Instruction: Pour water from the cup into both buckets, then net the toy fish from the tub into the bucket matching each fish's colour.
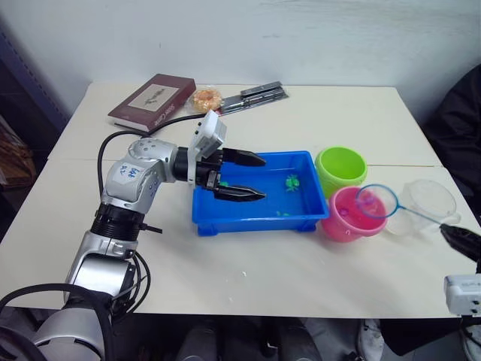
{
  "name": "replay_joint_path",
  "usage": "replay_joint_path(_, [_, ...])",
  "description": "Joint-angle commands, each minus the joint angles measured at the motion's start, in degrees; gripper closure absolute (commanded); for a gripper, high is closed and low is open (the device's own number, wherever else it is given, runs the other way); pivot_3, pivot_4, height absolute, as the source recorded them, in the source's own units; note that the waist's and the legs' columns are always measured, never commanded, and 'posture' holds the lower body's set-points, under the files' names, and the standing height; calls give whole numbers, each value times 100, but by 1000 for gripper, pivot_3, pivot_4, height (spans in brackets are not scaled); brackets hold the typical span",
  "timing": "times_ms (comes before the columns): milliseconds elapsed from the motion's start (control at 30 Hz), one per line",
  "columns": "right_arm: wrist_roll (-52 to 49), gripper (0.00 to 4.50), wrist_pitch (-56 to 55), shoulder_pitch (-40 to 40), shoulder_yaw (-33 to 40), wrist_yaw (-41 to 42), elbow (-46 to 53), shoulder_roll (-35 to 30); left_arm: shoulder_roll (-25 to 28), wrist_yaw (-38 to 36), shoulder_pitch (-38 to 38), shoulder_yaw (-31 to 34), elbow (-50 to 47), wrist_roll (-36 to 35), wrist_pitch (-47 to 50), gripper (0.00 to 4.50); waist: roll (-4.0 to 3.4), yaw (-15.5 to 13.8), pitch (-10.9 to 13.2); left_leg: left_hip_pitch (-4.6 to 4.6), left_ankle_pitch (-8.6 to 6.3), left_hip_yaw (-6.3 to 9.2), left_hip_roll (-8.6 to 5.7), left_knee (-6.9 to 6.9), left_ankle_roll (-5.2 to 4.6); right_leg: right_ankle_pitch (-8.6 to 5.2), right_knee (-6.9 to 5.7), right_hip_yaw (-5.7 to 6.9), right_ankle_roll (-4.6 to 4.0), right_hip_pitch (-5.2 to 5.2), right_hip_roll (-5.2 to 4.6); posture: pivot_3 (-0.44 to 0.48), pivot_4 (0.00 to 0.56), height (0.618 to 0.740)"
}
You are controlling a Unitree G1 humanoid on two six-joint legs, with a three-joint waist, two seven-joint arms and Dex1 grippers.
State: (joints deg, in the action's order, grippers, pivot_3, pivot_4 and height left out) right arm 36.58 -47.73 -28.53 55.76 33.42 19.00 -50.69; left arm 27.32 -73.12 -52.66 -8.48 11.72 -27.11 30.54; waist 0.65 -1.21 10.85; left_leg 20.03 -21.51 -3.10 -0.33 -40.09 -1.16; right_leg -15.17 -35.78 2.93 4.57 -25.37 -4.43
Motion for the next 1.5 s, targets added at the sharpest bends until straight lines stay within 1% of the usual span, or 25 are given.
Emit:
replay_joint_path(33, [139,4500,-89,62,265,-261,51,-218,45,-14,-156,135,-14,18,-54,45,0,0,0,0,0,1,0,0,1,0,0,0,0,0,1,0,150,740])
replay_joint_path(100, [171,4500,100,205,349,-272,-61,-419,101,-43,-97,125,-75,17,2,45,0,4,0,0,0,0,-1,0,1,0,0,0,0,0,1,0,150,740])
replay_joint_path(200, [116,4500,-400,-115,222,-235,-11,-546,127,-57,-49,96,-121,49,-34,45,0,4,0,-1,1,-3,-1,-1,-1,1,0,-3,1,1,0,0,150,740])
replay_joint_path(300, [370,4500,-246,128,439,-449,-549,-941,86,-22,-70,105,-60,74,-72,45,0,5,0,1,1,0,0,2,-1,0,2,-2,1,0,2,0,150,740])
replay_joint_path(400, [263,4500,-792,-98,136,-452,-464,-977,72,-35,-65,99,-72,85,-116,45,3,6,-2,1,5,-9,-8,0,-11,6,7,-12,11,1,-3,0,150,740])
replay_joint_path(433, [253,4500,-812,-100,109,-467,-498,-999,67,-33,-71,104,-60,90,-133,45,5,6,-2,1,5,-6,-4,1,-11,6,8,-10,10,2,0,0,150,740])
replay_joint_path(500, [436,4500,-620,156,219,-612,-834,-1238,68,-7,-92,136,-20,95,-160,45,4,5,-2,2,4,-4,0,3,-8,5,10,-9,8,1,1,0,150,740])
replay_joint_path(600, [73,4500,-539,240,95,-512,-1001,-1317,81,16,-91,161,15,108,-186,45,5,13,-2,2,8,-12,-11,1,-16,9,10,-15,16,1,-4,0,150,740])
replay_joint_path(633, [-306,4500,-441,189,-4,-381,-1020,-1299,96,29,-61,161,13,123,-194,45,7,14,-3,2,8,-11,-9,1,-16,9,10,-14,16,1,-3,0,150,740])
replay_joint_path(733, [-1661,4500,600,240,-320,167,-818,-1168,198,29,76,160,46,195,-229,45,6,13,-3,3,8,-8,-4,3,-16,9,12,-13,15,1,-2,0,150,740])
replay_joint_path(800, [-2855,4500,1764,280,-721,673,-310,-1084,258,60,161,192,116,246,-236,45,6,52,-3,2,8,-8,-3,3,-16,9,11,-13,15,2,-4,0,150,740])
replay_joint_path(833, [-3480,4500,2504,327,-950,863,80,-1051,287,81,202,212,129,258,-233,45,6,58,-3,1,8,-8,-1,1,-16,9,9,-13,15,2,-9,0,150,740])
replay_joint_path(900, [-4343,4500,3798,515,-1312,1069,699,-1075,345,112,263,261,128,254,-208,45,6,83,-3,0,8,-7,3,-4,-15,10,3,-12,13,2,-13,0,150,740])
replay_joint_path(933, [-5006,4500,4782,640,-1576,1072,1045,-1155,377,156,305,287,86,253,-189,45,6,95,-3,0,9,-5,4,-7,-15,11,-1,-12,13,2,-18,0,150,740])
replay_joint_path(967, [-5433,4500,5494,755,-1740,1080,1283,-1201,396,188,334,303,52,252,-177,45,6,99,-3,0,8,-3,5,-8,-15,11,-8,-12,12,2,-21,0,150,740])
replay_joint_path(1000, [-6468,4500,6566,1111,-2079,750,1511,-1287,429,238,389,327,-45,243,-147,45,6,100,-3,2,8,0,5,-9,-15,11,-11,-10,12,2,-24,0,150,740])
replay_joint_path(1033, [-7171,4500,7357,1418,-2296,504,1668,-1324,451,271,425,342,-114,234,-127,45,7,112,-3,3,8,4,5,-10,-15,12,-12,-7,11,2,-28,0,150,740])
replay_joint_path(1100, [-8194,4500,8453,2051,-2629,73,1794,-1332,491,324,488,365,-243,205,-76,45,7,114,-3,8,7,11,10,-13,-13,16,-15,-1,6,1,-35,0,150,740])
replay_joint_path(1167, [-9235,4500,9504,2881,-3223,-456,1531,-1110,560,434,593,404,-433,203,-9,45,8,112,-3,14,6,25,10,-13,-9,16,-7,10,6,0,-38,0,150,740])
replay_joint_path(1233, [-9805,4500,10203,3495,-3604,-905,1228,-834,601,527,680,441,-585,196,61,45,8,111,-3,16,6,27,9,-12,-7,16,4,14,5,-2,-43,0,150,740])
replay_joint_path(1333, [-10230,4500,10826,4226,-3899,-1485,683,-327,626,637,775,490,-763,170,148,45,8,64,-3,22,6,28,4,-13,-8,17,2,20,6,-2,-47,0,150,740])
replay_joint_path(1433, [-10493,4500,11266,4730,-3943,-2032,149,135,655,741,847,552,-954,123,251,45,8,38,-3,27,7,23,1,-13,-9,18,-3,24,9,-6,-50,0,150,740])
replay_joint_path(1500, [-10547,4500,11482,5014,-3945,-2212,-271,378,685,852,884,618,-1061,101,332,45,8,16,-3,27,7,23,1,-13,-10,19,-4,26,9,-7,-50,0,150,740])
